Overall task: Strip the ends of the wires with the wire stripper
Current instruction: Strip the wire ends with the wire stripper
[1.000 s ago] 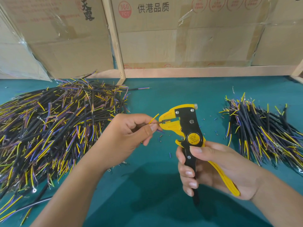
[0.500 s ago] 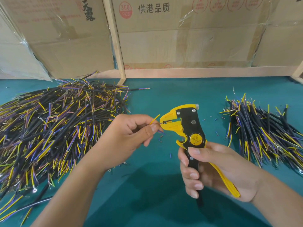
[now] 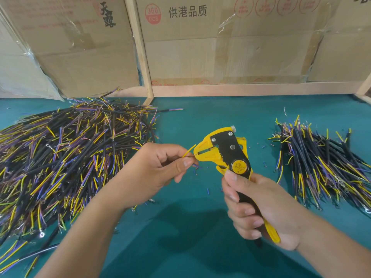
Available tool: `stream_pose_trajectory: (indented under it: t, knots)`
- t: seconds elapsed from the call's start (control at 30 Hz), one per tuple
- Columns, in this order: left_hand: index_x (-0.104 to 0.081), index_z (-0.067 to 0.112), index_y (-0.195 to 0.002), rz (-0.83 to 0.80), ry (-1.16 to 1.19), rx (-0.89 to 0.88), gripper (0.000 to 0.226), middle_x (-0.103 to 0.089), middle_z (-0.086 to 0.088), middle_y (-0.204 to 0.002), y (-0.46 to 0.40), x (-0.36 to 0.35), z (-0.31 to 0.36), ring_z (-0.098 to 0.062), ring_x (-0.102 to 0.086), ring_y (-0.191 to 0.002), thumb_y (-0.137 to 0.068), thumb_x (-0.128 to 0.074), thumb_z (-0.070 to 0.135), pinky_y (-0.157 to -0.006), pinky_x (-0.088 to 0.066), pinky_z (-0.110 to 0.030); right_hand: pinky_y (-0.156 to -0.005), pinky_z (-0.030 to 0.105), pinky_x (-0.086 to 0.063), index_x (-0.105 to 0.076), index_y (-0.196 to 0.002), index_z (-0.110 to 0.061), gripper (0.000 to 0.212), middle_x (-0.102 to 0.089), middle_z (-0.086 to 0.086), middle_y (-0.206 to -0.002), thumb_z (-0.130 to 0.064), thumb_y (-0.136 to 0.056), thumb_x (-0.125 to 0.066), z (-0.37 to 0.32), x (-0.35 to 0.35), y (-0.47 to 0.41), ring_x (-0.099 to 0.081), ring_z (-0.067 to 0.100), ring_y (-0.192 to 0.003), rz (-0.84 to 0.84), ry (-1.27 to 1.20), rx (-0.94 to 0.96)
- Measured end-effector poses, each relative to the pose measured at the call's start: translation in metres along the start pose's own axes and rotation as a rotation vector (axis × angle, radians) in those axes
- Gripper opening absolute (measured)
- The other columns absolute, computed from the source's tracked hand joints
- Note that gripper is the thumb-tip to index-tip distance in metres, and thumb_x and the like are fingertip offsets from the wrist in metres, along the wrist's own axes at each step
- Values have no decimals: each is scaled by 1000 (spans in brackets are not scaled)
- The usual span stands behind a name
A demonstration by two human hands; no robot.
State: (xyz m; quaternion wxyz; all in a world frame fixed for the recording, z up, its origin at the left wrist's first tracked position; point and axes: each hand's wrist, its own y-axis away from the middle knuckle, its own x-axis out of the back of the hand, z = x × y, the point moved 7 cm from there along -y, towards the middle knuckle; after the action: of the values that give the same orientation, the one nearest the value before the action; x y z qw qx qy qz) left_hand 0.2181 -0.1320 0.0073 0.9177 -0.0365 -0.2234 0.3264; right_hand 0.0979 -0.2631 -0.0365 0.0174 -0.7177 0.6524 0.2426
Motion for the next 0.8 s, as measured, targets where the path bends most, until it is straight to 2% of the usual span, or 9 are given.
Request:
stream_pose_trajectory:
  t: [0.17, 0.3, 0.43, 0.53, 0.63, 0.7, 0.8]
  knots:
    - [-74, 24, -97, 11, 5, -2, 22, -49, 5, -60, 0, 1, 0, -34, -23, -51, -97, -58, 38, -45, -17, -38, -40, 19, -30, -48, -69, -16, 57, -28, 0, -54, -61, -67, -83, -1, -1, -1, -23, 11, -38, -22, -21, 24]
    - [-74, 24, -96, 13, -23, 10, 20, -49, 3, -60, 0, 5, -2, -34, -23, -52, -97, -57, 34, -46, -17, -38, -40, 21, -33, -53, -72, -15, 58, -33, 0, -55, -62, -64, -85, -1, 1, -3, -28, 11, -38, -46, -46, 8]
    - [-74, 19, -95, -29, 0, 34, 22, -48, 4, -60, 0, 5, -5, -36, -22, -53, -97, -57, 33, -48, -17, -36, -41, 22, -33, -55, -74, -16, 53, -34, 0, -57, -63, -71, -78, 5, 2, -4, -28, 12, -40, -46, -27, -26]
    - [-75, 16, -91, -36, 35, 39, 24, -43, 5, -58, 6, 19, -6, -26, -25, -52, -95, -62, 36, -46, -20, -30, -39, 20, -33, -55, -72, -16, 44, -33, -2, -56, -54, -77, -78, -4, 12, -6, -29, 11, -38, 2, -131, 27]
    - [-74, 16, -81, 132, 93, 44, 17, -38, 3, -54, 14, 55, -12, -14, -27, -51, -92, -67, 27, -45, -23, -20, -34, 21, -31, -50, -69, -18, 40, -27, -5, -55, -50, -84, -69, -34, 43, 0, -27, 8, -37, 163, -248, 131]
    - [-74, 14, -83, 138, 95, 41, 17, -39, 2, -54, 14, 55, -13, -13, -27, -51, -92, -66, 26, -44, -24, -19, -39, 26, -35, -52, -73, -16, 38, -30, -2, -59, -47, -86, -71, -40, 47, 2, -30, 12, -41, 130, -222, 146]
    - [-74, 13, -86, 46, 41, 60, 22, -43, 5, -56, 6, 27, -15, -10, -32, -50, -94, -61, 30, -45, -30, -15, -58, 40, -47, -60, -89, -9, 33, -44, 9, -71, -38, -85, -74, -17, 24, -3, -42, 24, -57, -45, -170, 57]
